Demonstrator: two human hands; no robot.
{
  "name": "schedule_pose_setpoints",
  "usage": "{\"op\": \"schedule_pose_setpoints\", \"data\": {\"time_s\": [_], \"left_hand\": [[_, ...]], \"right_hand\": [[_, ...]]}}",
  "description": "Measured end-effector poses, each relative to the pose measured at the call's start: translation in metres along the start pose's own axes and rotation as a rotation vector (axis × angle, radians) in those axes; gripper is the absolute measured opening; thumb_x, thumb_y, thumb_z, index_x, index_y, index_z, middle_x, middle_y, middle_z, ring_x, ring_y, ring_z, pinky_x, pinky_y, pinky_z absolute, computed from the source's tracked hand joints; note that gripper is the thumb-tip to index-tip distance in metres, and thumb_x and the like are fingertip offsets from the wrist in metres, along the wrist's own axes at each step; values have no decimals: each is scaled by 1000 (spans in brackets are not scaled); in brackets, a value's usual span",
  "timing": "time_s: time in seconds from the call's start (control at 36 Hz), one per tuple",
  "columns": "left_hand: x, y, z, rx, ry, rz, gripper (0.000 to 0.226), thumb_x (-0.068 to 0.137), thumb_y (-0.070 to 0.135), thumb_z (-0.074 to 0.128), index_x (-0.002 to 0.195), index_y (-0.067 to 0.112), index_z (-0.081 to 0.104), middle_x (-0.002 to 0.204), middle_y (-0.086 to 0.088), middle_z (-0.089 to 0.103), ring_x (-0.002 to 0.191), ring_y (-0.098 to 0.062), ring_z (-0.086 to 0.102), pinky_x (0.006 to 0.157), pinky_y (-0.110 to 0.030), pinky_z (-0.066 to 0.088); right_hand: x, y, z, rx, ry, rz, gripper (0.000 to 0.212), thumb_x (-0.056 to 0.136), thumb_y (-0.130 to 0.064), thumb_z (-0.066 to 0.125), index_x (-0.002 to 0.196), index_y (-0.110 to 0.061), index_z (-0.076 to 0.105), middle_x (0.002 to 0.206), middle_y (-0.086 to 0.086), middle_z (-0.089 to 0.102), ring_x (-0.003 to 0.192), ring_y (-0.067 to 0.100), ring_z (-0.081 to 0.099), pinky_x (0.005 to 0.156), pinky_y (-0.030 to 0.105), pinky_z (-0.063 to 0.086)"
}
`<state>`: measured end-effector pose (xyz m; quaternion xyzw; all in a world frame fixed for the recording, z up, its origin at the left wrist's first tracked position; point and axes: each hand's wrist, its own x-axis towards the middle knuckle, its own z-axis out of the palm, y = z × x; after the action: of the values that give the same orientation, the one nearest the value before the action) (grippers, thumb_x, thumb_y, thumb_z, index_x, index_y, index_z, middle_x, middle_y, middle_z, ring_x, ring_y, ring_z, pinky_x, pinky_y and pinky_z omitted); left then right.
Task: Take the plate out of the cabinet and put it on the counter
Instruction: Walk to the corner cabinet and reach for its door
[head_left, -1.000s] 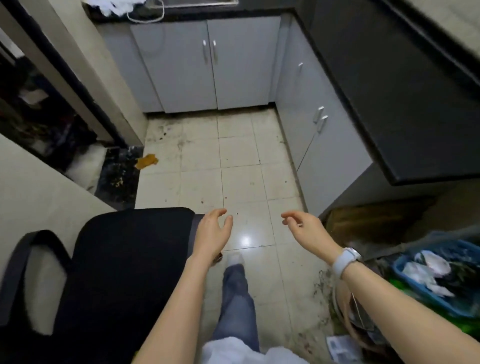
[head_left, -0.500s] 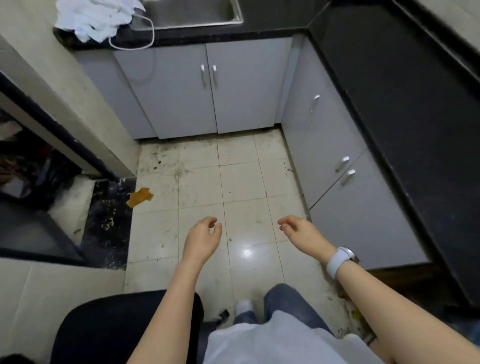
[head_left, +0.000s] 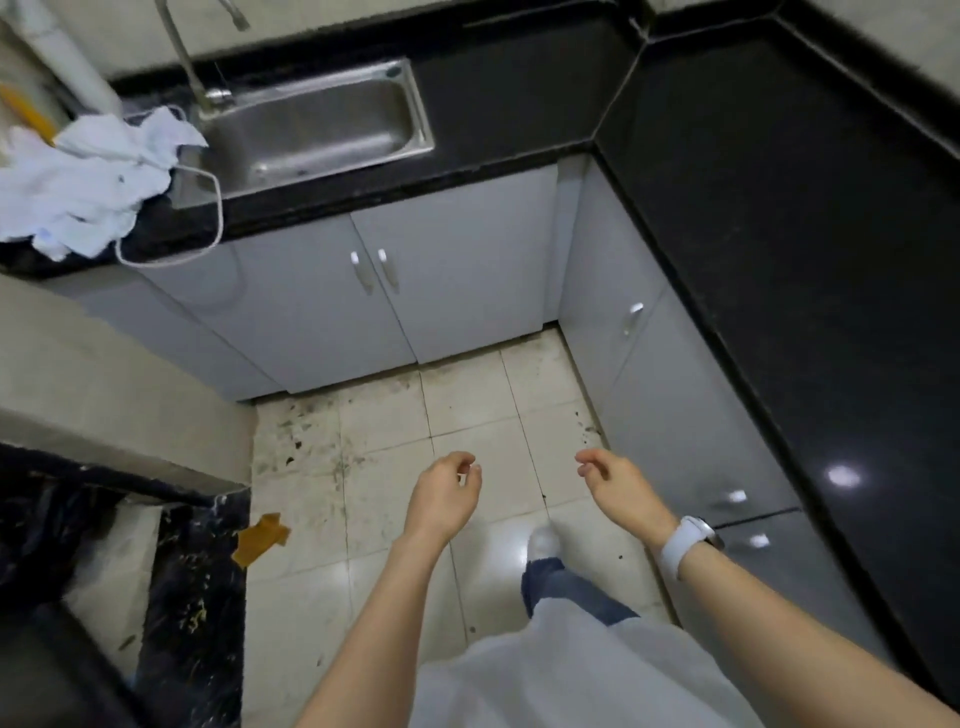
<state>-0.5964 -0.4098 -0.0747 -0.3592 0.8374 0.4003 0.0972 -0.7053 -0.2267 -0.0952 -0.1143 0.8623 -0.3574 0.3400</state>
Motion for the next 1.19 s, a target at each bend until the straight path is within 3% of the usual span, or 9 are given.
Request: {"op": "schedule_pose_setpoints", "data": {"time_s": [0.22, 0.36, 0.58, 0.69, 0.75, 0.81, 0.92, 1.06, 1.19], "left_hand": [[116, 72, -22, -42, -55, 42, 31, 94, 22, 43, 120, 12, 56, 121, -7, 63, 100, -12, 53, 84, -21, 38], [198, 106, -25, 68, -138, 126, 30, 93, 19, 44, 119, 12, 58, 123, -9, 63, 111, -23, 58, 91, -25, 42], [332, 174, -2, 264, -479, 361, 34, 94, 18, 42, 127, 11, 50, 120, -13, 62, 109, -26, 56, 88, -23, 38], [382, 200, 22, 378, -642, 495, 37, 93, 17, 45, 129, 12, 47, 120, -14, 61, 107, -27, 57, 92, -31, 43], [400, 210, 40, 394, -708, 531, 39, 92, 17, 45, 130, 10, 45, 126, -14, 57, 112, -27, 55, 98, -36, 44], [413, 217, 59, 405, -767, 549, 41, 92, 17, 46, 132, 10, 42, 132, -11, 53, 117, -26, 52, 101, -37, 42], [424, 221, 107, 441, -908, 590, 52, 92, 19, 47, 140, 14, 28, 146, -9, 38, 131, -24, 39, 111, -37, 33], [429, 217, 157, 489, -967, 677, 61, 91, 19, 50, 144, 16, 20, 153, -7, 26, 139, -25, 26, 112, -34, 24], [426, 207, 179, 376, -986, 639, 56, 88, 10, 53, 137, 20, 26, 132, -2, 43, 112, -14, 43, 99, -30, 39]], "right_hand": [[105, -31, -44, 65, 69, 82, 31, 92, -11, 38, 119, -7, 54, 120, 17, 60, 104, 26, 56, 86, 26, 40], [156, -35, -56, 162, 152, 168, 31, 92, -13, 42, 119, -6, 55, 105, 13, 61, 91, 22, 56, 81, 26, 41], [216, -38, -59, 435, 514, 505, 28, 92, -19, 46, 113, -6, 59, 107, 15, 67, 99, 30, 61, 83, 27, 42], [244, -39, -52, 890, 822, 737, 17, 92, -16, 42, 86, -21, 57, 110, 24, 64, 91, 30, 60, 75, 34, 49], [258, -38, -53, 1198, 968, 788, 17, 94, -12, 40, 100, -8, 55, 117, 29, 59, 85, 28, 56, 71, 33, 48], [272, -32, -57, 1490, 1100, 800, 31, 94, -11, 39, 123, -1, 45, 126, 27, 53, 95, 33, 57, 85, 43, 49], [291, -8, -69, 1843, 1316, 704, 50, 94, -7, 38, 141, -10, 22, 140, 19, 42, 123, 34, 48, 98, 43, 44], [303, 15, -75, 1791, 1386, 601, 54, 96, -13, 37, 145, -19, 15, 148, 8, 37, 127, 27, 45, 105, 43, 42], [302, 19, -60, 1729, 1397, 558, 53, 96, -14, 38, 144, -22, 17, 145, 4, 39, 123, 21, 47, 105, 40, 43]]}}
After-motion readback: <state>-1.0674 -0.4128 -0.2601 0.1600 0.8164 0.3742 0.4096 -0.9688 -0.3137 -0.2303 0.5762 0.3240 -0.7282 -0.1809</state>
